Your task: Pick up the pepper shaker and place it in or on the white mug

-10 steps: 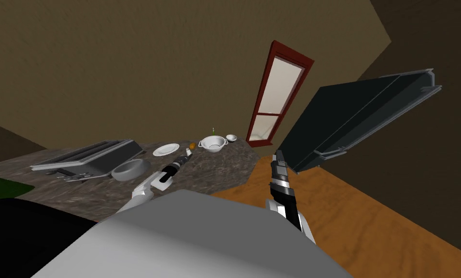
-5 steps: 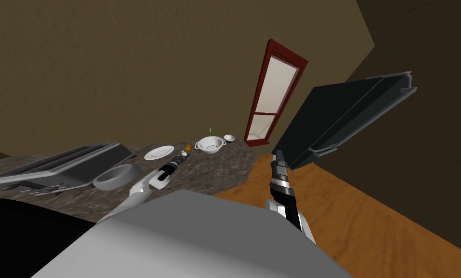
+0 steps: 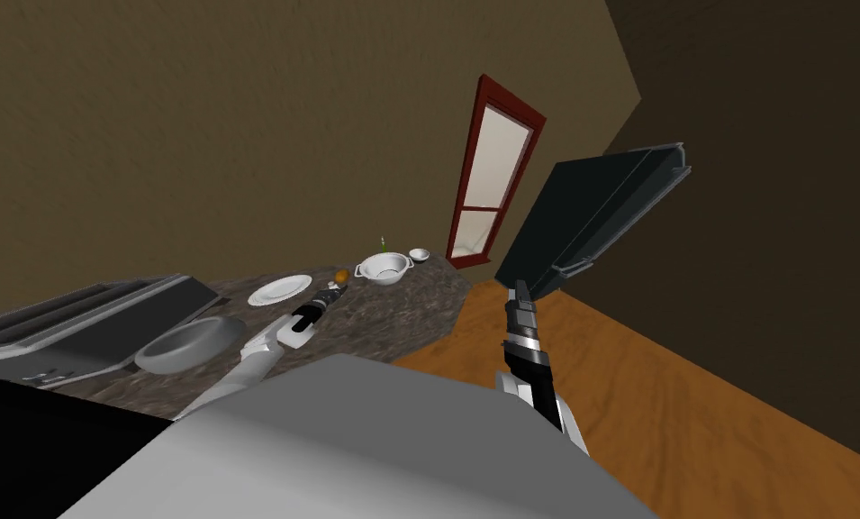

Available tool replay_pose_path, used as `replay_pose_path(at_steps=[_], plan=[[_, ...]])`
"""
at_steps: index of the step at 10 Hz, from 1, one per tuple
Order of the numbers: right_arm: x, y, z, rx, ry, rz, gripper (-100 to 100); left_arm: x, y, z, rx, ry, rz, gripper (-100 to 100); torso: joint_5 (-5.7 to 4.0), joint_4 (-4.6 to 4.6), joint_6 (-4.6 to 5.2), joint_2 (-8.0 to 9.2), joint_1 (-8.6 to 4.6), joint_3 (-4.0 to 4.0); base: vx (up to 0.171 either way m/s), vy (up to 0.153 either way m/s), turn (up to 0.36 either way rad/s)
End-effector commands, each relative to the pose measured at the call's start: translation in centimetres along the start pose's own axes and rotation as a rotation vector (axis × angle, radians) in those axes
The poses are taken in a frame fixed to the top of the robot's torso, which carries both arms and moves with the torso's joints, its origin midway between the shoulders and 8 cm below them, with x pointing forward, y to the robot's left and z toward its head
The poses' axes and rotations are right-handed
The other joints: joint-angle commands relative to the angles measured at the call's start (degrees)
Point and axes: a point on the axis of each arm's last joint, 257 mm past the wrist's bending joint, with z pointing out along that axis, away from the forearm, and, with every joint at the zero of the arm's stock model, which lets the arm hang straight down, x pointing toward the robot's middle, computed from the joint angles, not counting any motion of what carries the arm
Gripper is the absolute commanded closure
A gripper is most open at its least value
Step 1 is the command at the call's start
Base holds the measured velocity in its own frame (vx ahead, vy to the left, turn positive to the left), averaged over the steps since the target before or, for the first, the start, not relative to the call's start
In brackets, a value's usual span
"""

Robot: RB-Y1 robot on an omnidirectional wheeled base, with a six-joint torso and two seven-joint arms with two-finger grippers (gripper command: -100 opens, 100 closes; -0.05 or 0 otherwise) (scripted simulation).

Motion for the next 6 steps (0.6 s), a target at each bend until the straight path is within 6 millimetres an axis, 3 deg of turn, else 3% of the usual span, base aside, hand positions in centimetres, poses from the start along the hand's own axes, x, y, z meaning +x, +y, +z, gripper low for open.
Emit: replay_pose_path(at_steps=[1,4,6], plan=[[0.0,0.0,0.0,0.0,0.0,0.0,0,-0.3,1.9,0.3,-0.041,-0.004,-0.005,-100,0.0,0.0,0.0,0.0,0.0,0.0,-0.105,0.011,-0.279],[0.0,0.0,0.0,0.0,0.0,0.0,0,-0.8,5.2,1.0,-0.114,-0.011,-0.026,-100,0.0,0.03,-0.04,0.16,-0.01,0.09,-0.124,-0.002,-0.245],[0.0,0.0,0.0,0.0,0.0,0.0,0,-0.7,6.3,1.2,-0.139,-0.011,-0.035,-100,-0.01,0.04,-0.04,0.15,-0.02,0.09,-0.094,-0.007,-0.174]])
